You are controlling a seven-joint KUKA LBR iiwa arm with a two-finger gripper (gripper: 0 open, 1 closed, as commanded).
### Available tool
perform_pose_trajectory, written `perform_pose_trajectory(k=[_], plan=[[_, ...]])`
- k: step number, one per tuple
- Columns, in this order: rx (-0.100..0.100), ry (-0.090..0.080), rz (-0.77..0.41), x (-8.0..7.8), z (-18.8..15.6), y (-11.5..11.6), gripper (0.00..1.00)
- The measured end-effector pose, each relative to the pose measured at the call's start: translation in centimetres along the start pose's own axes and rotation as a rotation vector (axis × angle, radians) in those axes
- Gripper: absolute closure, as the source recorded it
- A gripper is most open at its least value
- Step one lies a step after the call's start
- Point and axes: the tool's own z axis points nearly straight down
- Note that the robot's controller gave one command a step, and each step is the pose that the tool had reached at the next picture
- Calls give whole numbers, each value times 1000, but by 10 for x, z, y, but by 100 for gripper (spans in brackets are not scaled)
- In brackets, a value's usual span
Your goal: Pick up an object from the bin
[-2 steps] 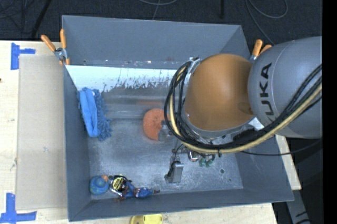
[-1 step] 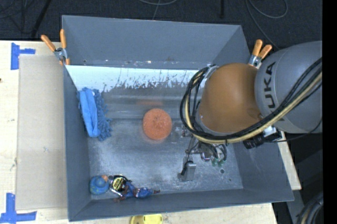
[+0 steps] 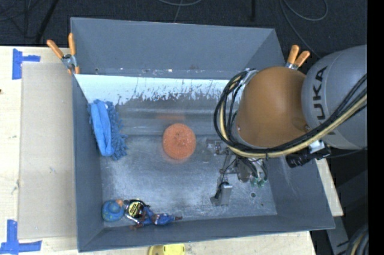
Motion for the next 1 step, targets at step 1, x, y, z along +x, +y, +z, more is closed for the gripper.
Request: perform_pose_trajectory(k=[1], plan=[[-4,-32,64,-20,-1,40,0]])
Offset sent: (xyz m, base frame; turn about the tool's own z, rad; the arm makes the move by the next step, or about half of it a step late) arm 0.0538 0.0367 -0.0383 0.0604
